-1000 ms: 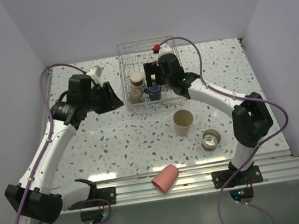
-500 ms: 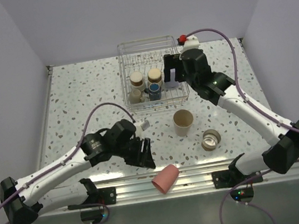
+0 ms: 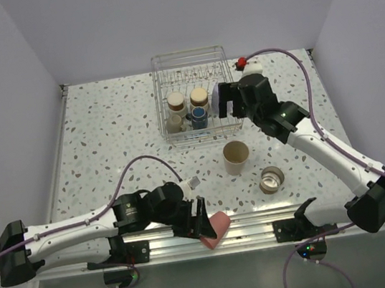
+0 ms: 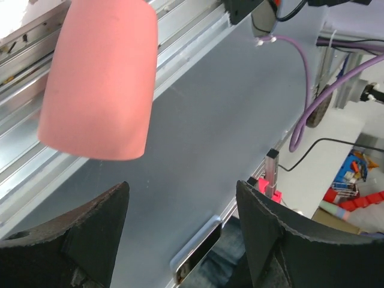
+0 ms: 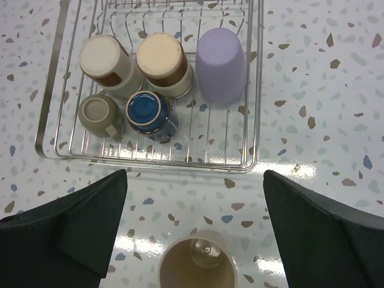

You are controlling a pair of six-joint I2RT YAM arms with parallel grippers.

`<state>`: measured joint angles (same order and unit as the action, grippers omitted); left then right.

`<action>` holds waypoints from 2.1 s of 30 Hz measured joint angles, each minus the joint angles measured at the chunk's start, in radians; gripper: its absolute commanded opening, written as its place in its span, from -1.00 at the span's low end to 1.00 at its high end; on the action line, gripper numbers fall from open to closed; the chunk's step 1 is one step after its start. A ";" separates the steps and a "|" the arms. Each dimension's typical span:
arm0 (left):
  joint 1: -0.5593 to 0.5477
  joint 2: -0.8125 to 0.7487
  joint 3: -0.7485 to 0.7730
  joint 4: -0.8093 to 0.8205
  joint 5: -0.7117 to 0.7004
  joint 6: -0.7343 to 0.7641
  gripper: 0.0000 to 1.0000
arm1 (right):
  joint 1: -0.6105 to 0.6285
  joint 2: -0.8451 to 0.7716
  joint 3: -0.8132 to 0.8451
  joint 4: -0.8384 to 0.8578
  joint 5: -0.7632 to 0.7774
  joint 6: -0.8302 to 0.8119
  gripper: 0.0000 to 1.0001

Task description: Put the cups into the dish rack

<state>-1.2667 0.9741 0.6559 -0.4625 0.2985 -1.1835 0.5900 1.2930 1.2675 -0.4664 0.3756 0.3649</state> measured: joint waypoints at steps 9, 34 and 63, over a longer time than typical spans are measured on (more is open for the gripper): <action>-0.016 0.073 -0.101 0.175 -0.008 -0.087 0.50 | 0.000 -0.027 -0.039 -0.019 -0.003 0.010 0.97; 0.006 0.209 -0.133 0.299 -0.051 -0.107 0.43 | 0.000 -0.025 -0.099 -0.021 -0.026 0.016 0.97; 0.136 0.362 0.070 0.360 0.069 0.095 -1.00 | 0.000 -0.026 -0.149 -0.017 -0.016 0.013 0.97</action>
<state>-1.1305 1.3365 0.7258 -0.1028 0.3679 -1.0885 0.5900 1.2671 1.1183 -0.4835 0.3592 0.3779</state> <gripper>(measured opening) 0.028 0.986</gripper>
